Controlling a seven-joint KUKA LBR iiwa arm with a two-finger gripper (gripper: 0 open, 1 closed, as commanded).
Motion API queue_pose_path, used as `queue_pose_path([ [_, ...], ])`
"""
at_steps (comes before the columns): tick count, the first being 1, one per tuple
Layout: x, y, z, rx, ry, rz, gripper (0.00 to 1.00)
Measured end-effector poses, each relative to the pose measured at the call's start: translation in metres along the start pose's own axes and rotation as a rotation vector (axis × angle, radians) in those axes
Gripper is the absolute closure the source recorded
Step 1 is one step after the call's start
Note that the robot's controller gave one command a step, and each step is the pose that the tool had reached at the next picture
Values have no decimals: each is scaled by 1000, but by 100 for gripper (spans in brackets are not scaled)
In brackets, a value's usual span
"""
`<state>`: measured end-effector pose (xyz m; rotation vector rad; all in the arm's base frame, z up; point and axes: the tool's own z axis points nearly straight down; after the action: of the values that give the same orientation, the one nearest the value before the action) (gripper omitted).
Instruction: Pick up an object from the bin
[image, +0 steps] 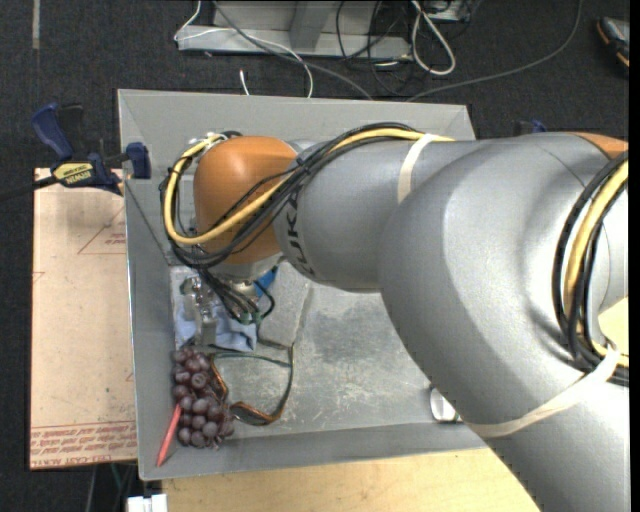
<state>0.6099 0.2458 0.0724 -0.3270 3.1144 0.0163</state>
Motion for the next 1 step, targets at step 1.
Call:
queue_pose_path([
  [1, 3, 0, -31, 1, 9, 0, 100],
])
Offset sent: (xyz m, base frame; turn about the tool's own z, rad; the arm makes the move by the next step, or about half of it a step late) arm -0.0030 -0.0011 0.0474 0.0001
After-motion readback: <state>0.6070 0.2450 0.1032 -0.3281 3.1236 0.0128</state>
